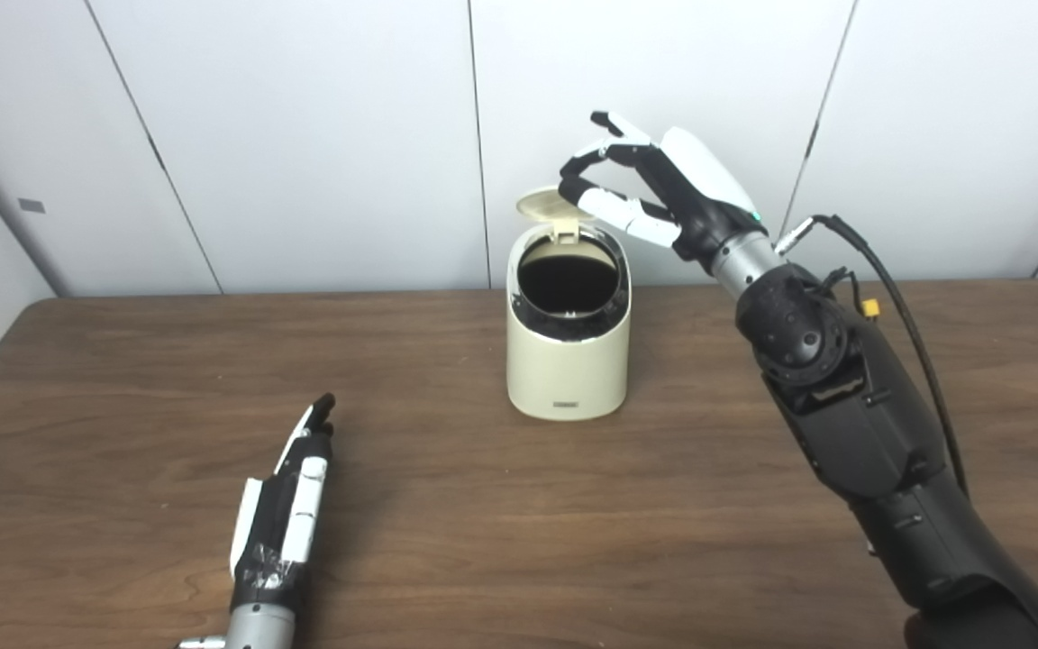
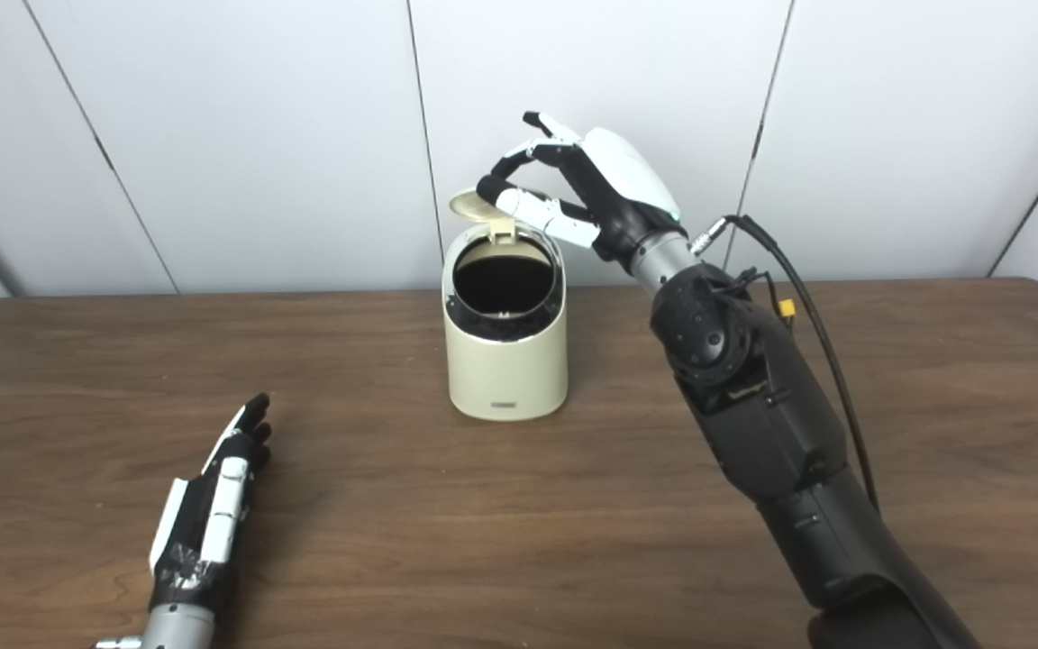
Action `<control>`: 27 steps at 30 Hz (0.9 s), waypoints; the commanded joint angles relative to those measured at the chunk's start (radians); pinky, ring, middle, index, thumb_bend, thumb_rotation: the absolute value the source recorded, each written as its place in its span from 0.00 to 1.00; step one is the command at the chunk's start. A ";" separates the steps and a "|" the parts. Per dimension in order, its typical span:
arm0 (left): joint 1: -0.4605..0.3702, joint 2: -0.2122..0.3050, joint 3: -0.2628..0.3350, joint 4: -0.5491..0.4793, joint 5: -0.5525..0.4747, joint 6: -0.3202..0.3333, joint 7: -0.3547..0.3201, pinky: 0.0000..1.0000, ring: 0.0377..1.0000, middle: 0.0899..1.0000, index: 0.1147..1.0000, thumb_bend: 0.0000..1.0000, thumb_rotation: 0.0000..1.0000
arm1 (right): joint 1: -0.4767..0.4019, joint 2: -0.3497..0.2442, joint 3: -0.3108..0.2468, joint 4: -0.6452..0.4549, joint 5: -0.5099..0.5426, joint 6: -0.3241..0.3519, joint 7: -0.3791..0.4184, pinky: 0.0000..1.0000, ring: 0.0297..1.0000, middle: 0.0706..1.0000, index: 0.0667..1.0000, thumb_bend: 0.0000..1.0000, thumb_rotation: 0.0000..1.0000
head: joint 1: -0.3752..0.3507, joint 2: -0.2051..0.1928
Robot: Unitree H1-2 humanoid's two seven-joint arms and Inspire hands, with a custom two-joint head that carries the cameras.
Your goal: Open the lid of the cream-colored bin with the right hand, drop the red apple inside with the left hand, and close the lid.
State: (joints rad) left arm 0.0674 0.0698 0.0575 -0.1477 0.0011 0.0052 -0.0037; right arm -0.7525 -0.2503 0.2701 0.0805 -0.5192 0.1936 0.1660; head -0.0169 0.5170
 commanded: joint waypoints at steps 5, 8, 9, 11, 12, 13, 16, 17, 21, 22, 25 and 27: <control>0.002 0.001 -0.006 -0.010 0.012 -0.006 0.001 0.98 0.98 0.99 0.96 0.65 0.94 | -0.015 -0.033 -0.003 -0.067 -0.028 -0.020 0.022 0.89 1.00 0.97 0.66 0.54 1.00 | 0.002 0.003; -0.001 0.000 -0.005 -0.004 0.012 -0.011 0.004 0.97 0.98 0.99 0.96 0.66 0.93 | 0.005 -0.039 -0.007 -0.102 -0.027 0.001 0.048 0.90 1.00 0.99 0.67 0.53 1.00 | 0.003 0.002; -0.002 -0.002 -0.004 -0.002 0.010 -0.011 0.005 0.97 0.98 0.99 0.96 0.66 0.93 | 0.015 -0.040 -0.008 -0.116 -0.025 0.011 0.058 0.91 1.00 0.99 0.67 0.53 1.00 | 0.003 0.002; -0.004 -0.007 -0.001 0.002 0.000 -0.011 0.008 0.96 0.97 0.98 0.96 0.66 0.90 | 0.031 -0.039 -0.010 -0.136 -0.026 0.022 0.067 0.92 1.00 0.99 0.68 0.53 1.00 | 0.003 0.001; -0.005 -0.009 -0.001 0.004 -0.002 -0.011 0.009 0.96 0.97 0.98 0.97 0.66 0.89 | 0.036 -0.038 -0.009 -0.140 -0.030 0.024 0.068 0.92 1.00 0.98 0.68 0.54 1.00 | 0.003 -0.001; -0.006 -0.012 0.000 0.006 -0.005 -0.014 0.009 0.96 0.97 0.98 0.98 0.66 0.89 | 0.043 -0.038 -0.006 -0.148 -0.037 0.019 0.066 0.93 1.00 0.98 0.68 0.54 1.00 | 0.002 -0.002; -0.008 -0.019 0.000 0.009 -0.007 -0.018 0.012 0.96 0.97 0.98 0.99 0.65 0.87 | 0.057 -0.040 -0.001 -0.164 -0.047 0.008 0.063 0.92 1.00 0.97 0.67 0.50 1.00 | 0.003 -0.002; -0.008 -0.020 0.000 0.009 -0.008 -0.019 0.011 0.97 0.97 0.98 0.99 0.65 0.87 | 0.063 -0.039 -0.003 -0.170 -0.048 0.006 0.063 0.92 1.00 0.97 0.67 0.49 1.00 | 0.002 -0.001; -0.011 -0.022 -0.002 0.015 -0.003 -0.023 0.009 0.98 0.98 0.99 1.00 0.64 0.87 | 0.084 -0.037 -0.010 -0.195 -0.045 0.000 0.060 0.91 1.00 0.97 0.66 0.46 0.99 | -0.001 -0.001; -0.012 -0.022 -0.002 0.021 -0.006 -0.028 0.008 0.98 0.98 0.99 1.00 0.64 0.87 | 0.090 -0.041 -0.005 -0.208 -0.052 0.005 0.068 0.91 1.00 0.96 0.66 0.46 0.99 | -0.001 -0.002; -0.015 -0.023 -0.003 0.032 -0.005 -0.038 0.007 0.97 0.97 0.98 1.00 0.66 0.86 | 0.103 -0.046 0.007 -0.231 -0.070 0.010 0.083 0.90 1.00 0.96 0.68 0.48 0.98 | -0.002 -0.003; -0.015 -0.025 -0.003 0.033 -0.002 -0.043 0.010 0.97 0.97 0.98 0.99 0.65 0.86 | 0.110 -0.047 0.015 -0.235 -0.083 0.007 0.086 0.90 1.00 0.96 0.68 0.49 0.96 | -0.002 -0.003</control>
State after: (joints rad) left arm 0.0638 0.0474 0.0619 -0.1216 -0.0042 -0.0284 0.0067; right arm -0.6184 -0.2878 0.2849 -0.1247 -0.5867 0.2223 0.2534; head -0.0184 0.5124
